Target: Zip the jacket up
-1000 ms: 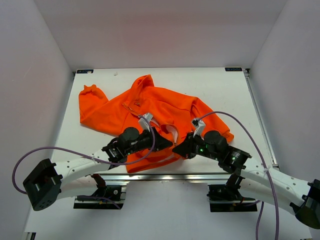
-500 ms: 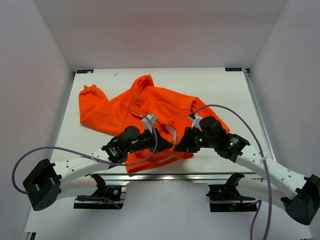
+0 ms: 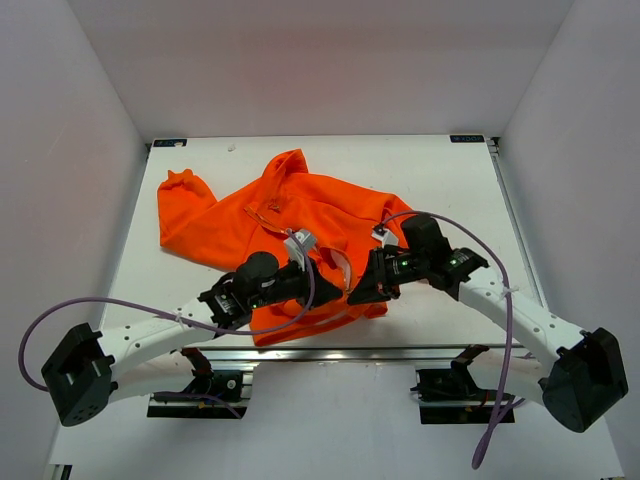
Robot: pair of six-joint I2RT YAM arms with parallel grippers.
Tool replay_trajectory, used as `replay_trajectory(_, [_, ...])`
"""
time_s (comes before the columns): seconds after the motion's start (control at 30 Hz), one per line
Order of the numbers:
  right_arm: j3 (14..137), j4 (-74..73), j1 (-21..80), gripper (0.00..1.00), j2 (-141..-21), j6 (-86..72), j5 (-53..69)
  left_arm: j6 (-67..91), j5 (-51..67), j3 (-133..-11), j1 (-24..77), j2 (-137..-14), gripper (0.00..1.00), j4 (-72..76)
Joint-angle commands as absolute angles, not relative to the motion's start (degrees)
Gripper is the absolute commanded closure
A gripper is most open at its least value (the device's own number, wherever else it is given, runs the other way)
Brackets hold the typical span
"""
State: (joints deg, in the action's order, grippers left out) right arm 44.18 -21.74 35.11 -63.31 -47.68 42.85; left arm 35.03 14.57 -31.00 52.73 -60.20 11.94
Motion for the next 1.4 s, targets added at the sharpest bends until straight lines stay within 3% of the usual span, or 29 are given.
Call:
replay_trajectory(0.0, [51.66, -26.88, 34.37, 1.0, -62.23, -43.69, 41.94, 32.43, 12.31, -33.22, 52.73, -59.68, 1.0, 4.32])
replay_trajectory(0.07, [52.47, -29.69, 34.37, 1.0, -62.84, -41.05, 38.69, 32.17, 12.39, -33.49, 52.73, -59.33, 0.92, 4.04])
replay_trajectory(0.1, [52.73, -30.4, 34.37, 1.0, -63.19, -40.35, 37.37, 32.17, 12.57, -33.57, 52.73, -58.89, 0.82, 3.78])
replay_trajectory(0.13, [52.56, -30.67, 34.37, 1.0, -63.63, -39.65, 37.09, 32.17, 12.74, -33.66, 52.73, -58.63, 0.6, 3.52])
replay_trajectory(0.2, [52.21, -29.45, 34.37, 1.0, -65.12, -39.2, 38.05, 32.6, 12.92, -33.75, 52.74, -57.92, 0.43, 1.94])
replay_trajectory(0.4, [50.45, -21.9, 34.37, 1.0, -65.13, -42.1, 39.73, 38.4, 12.75, -29.71, 52.73, -53.36, 0.15, 0.7])
replay_trajectory(0.6, [50.37, -20.05, 34.37, 1.0, -64.42, -43.58, 42.62, 44.29, 16.77, -25.4, 52.82, -48.16, 0.14, 6.74])
replay_trajectory(0.8, [46.76, -6.95, 34.36, 1.0, -62.14, -54.48, 45.09, 51.32, 27.41, -21.28, 52.82, -53.42, 0.17, 26.93])
replay_trajectory(0.87, [46.76, -6.77, 34.19, 1.0, -60.83, -55.72, 43.86, 50.46, 27.43, -22.4, 53.0, -55.01, 0.21, 27.43])
replay_trajectory(0.93, [46.76, -7.03, 34.1, 1.0, -59.77, -56.25, 44.03, 43.47, 22.01, -28.19, 55.27, -55.64, 0.26, 15.52])
replay_trajectory(0.97, [46.76, -7.64, 33.93, 1.0, -59.59, -56.86, 44.29, 40.63, 8.75, -31.17, 57.02, -55.37, 0.26, 2.59])
replay_trajectory(1.07, [46.32, -7.65, 33.66, 1.0, -59.33, -58.0, 44.47, 34.65, -19.31, -42.08, 70.26, -55.55, 0.22, -14.09])
replay_trajectory(1.23, [46.41, -6.07, 33.49, 1.0, -60.29, -60.37, 46.57, 30.69, -33.21, -48.77, 77.6, -61.06, 0.21, -21.18])
replay_trajectory(1.37, [47.81, -7.47, 33.4, 1.0, -60.29, -60.91, 46.32, 31.11, -44.8, -53.96, 83.39, -68.44, 0.26, -29.41])
